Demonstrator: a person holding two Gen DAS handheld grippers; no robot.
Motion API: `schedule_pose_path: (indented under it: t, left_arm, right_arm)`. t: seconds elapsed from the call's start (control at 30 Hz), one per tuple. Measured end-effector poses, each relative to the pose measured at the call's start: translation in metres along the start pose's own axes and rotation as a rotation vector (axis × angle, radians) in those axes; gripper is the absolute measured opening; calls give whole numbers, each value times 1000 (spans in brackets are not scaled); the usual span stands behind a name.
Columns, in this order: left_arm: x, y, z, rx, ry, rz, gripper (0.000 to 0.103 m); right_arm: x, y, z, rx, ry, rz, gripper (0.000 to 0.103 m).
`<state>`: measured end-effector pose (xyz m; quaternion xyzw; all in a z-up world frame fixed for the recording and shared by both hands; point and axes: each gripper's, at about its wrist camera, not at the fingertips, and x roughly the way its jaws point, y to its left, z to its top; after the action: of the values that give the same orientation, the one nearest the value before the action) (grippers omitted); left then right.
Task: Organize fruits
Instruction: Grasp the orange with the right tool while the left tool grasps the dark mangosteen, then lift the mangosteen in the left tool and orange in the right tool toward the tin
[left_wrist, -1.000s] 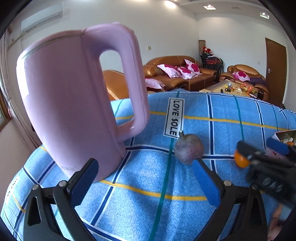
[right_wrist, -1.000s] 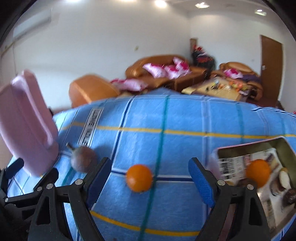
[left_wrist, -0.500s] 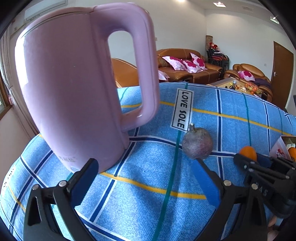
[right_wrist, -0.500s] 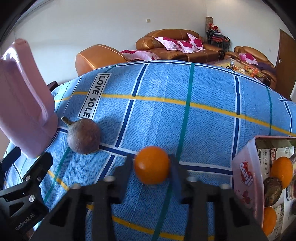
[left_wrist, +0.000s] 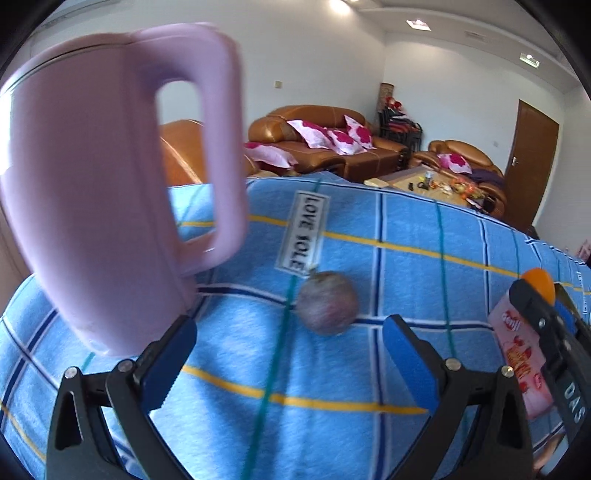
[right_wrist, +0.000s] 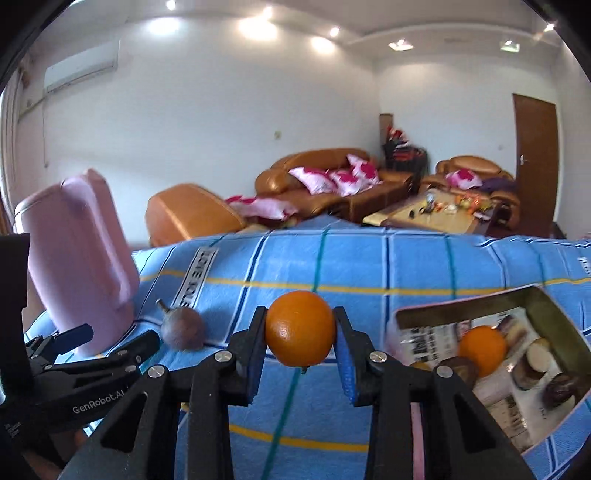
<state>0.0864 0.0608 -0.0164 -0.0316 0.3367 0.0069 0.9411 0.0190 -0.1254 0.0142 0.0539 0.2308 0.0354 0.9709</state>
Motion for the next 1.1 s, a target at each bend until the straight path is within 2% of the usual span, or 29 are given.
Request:
schedule_pose_path:
  t: [0.1,0.2,0.3,0.47,0.5,0.57,0.67,0.87,1.1]
  left_arm:
    - [14,-9,10,-15,17,25,98]
    - [34,-18,19,-33,70,35,93]
    - [53,-22,19,-63,121,57,90]
    - [73,-28,15,-67,219,57,79]
    - [73,-28,15,-67,217,58,78]
    - [70,-29,16,-68,208,57,62]
    - [66,-31,16,-70,196,19,51]
    - [56,-25,11,-85,172,4,51]
    - [16,-13,-1,-78,42,55,51]
  right_arm:
    - [3,-9,2,35,14,7,36]
    - [5,-13,0,58,25,16,36]
    - [6,-14,0,64,32,24,36]
    - [10,-13,0,65,44,36,36]
    - [10,-13,-1,64,45,37,36]
    - [10,-13,-1,61,47,37,36]
    - [9,-11,-1,51,44,34,36]
    - [5,-4,-1,16,9,23,36]
    - [0,0,-1,2,-34,28,36]
